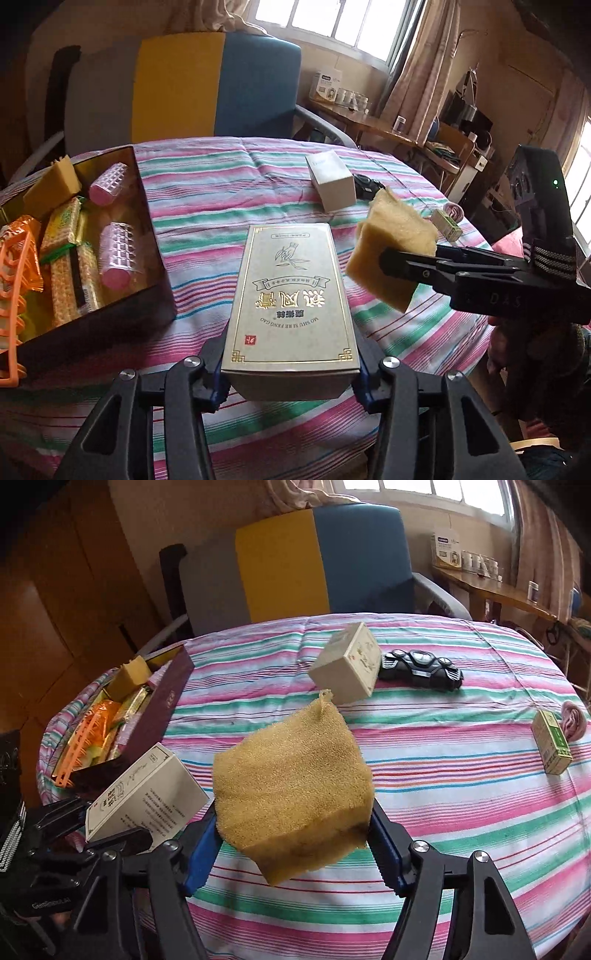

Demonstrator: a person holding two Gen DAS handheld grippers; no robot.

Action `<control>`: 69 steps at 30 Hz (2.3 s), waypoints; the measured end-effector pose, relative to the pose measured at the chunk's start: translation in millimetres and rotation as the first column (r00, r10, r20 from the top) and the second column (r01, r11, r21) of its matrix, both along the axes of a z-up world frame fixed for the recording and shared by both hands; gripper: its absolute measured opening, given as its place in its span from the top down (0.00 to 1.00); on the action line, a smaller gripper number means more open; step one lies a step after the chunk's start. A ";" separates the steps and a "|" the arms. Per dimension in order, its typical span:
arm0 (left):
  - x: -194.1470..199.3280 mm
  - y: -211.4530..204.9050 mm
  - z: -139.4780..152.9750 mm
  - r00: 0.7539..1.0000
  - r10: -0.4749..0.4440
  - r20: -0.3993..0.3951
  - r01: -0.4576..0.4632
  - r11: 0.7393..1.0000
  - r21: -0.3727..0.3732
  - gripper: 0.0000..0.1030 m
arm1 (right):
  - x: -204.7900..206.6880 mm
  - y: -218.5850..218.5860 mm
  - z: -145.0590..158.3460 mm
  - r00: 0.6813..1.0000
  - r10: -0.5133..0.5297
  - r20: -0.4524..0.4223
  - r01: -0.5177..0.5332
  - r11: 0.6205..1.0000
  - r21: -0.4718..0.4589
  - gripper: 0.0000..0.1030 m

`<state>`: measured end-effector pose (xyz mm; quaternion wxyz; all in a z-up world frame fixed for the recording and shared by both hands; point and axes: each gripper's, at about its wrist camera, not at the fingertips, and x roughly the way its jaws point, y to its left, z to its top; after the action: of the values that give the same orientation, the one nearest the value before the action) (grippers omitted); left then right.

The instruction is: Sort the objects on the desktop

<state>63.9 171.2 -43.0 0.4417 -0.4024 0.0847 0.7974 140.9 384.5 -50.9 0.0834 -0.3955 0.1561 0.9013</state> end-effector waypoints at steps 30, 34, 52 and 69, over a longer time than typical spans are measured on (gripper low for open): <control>-170.7 -102.9 43.0 0.887 0.449 -0.105 -0.448 0.893 0.035 0.48 | -200.6 -149.6 37.8 0.955 0.286 -0.078 -0.291 0.955 -0.062 0.28; -174.4 -101.0 39.3 0.893 0.440 -0.091 -0.440 0.898 0.026 0.43 | -216.3 -144.8 30.3 0.963 0.263 -0.054 -0.267 0.961 -0.072 0.24; -58.7 -142.7 41.7 0.943 0.331 -0.016 -0.326 0.935 0.140 0.42 | -158.3 -135.4 16.9 0.967 0.249 -0.047 -0.253 0.961 -0.114 0.16; -52.8 -141.2 -1.1 0.938 0.326 0.115 -0.335 0.940 0.067 0.44 | -76.3 -82.9 -10.2 0.995 0.101 0.011 -0.097 0.980 -0.176 0.13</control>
<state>11.1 30.0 -44.2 0.3220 -0.4316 -0.0410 0.8416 64.7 301.6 -61.1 0.0049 -0.4174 0.2141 0.8831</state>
